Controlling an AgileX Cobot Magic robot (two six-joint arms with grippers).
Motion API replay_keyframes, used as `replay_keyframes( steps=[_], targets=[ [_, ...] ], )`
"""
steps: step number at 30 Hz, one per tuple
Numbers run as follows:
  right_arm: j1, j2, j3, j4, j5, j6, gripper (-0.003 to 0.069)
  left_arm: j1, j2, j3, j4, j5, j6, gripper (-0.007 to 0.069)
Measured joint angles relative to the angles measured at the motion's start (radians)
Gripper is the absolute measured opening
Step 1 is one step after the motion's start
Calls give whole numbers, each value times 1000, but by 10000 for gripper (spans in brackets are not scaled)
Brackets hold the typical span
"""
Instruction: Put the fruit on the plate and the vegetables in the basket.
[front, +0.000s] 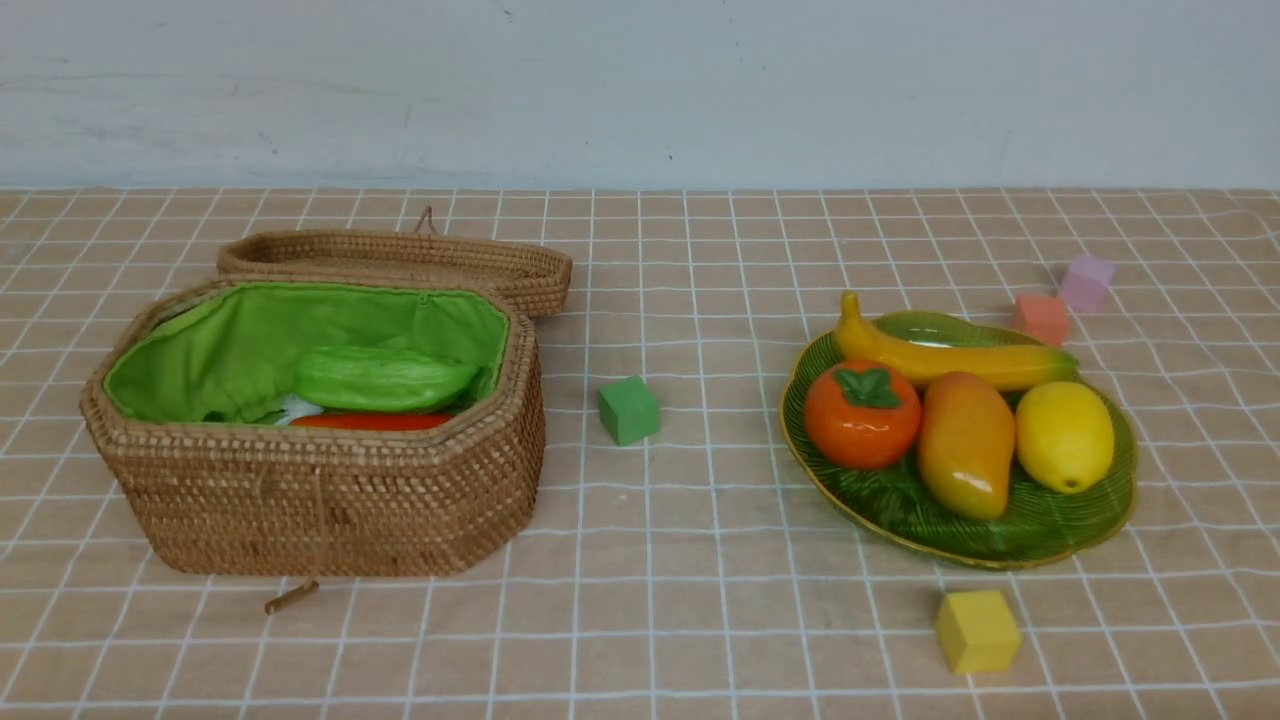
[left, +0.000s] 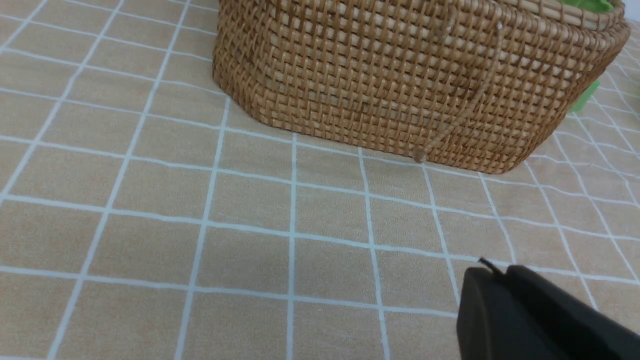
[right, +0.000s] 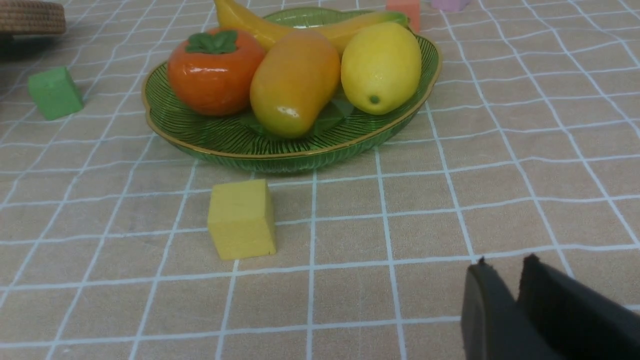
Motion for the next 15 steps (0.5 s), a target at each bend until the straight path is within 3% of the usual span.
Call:
replay_keyframes(
  steps=[15],
  targets=[
    [0,0,0,0,0,0,136,0,0,0,0,0,0,41]
  ],
)
